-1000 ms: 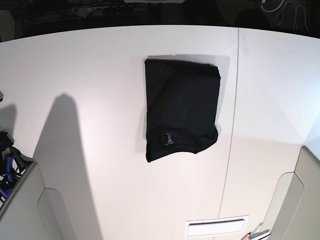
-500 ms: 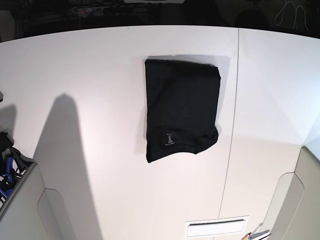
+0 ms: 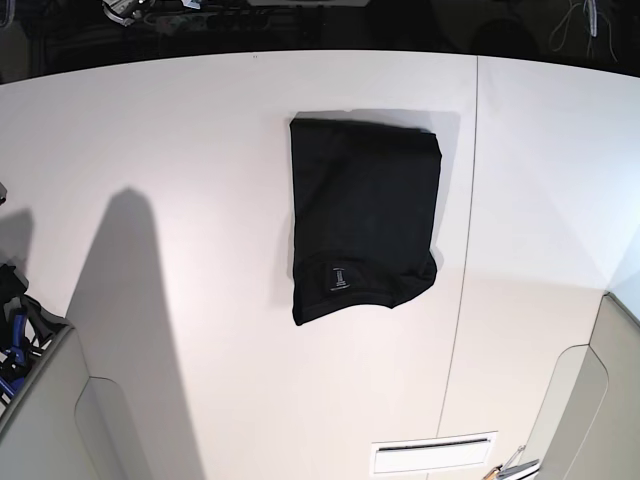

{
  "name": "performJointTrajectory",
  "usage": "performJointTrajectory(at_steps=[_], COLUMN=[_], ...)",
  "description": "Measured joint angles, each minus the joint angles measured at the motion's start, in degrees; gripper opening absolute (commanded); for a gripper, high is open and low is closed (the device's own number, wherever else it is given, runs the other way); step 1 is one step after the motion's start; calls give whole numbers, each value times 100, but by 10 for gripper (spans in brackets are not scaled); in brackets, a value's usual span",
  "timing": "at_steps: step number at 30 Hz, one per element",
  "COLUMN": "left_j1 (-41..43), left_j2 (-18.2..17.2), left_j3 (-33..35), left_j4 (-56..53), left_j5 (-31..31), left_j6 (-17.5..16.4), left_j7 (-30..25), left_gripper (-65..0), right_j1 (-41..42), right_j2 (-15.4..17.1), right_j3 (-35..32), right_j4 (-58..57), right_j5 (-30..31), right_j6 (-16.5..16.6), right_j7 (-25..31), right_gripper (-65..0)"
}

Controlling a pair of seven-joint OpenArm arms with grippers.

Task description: Fold the T-shirt properly

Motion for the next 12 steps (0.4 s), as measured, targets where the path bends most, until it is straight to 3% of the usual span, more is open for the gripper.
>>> performJointTrajectory(at_steps=[8,12], left_j1=[-354,-317], left_j2=[4,17], left_j3=[105,109], left_j4=[11,116], left_j5=[2,9], left_j6=[317,319], left_j7=[35,81], left_gripper=[-607,-607], right_j1=[-4,-2], right_j2=[-72,-181], right_j3=[57,291], right_j4=[-15,-13], right_j5=[-710,-686], right_j6=[0,0], right_j7=[-140,-175], right_gripper=[-650,-650])
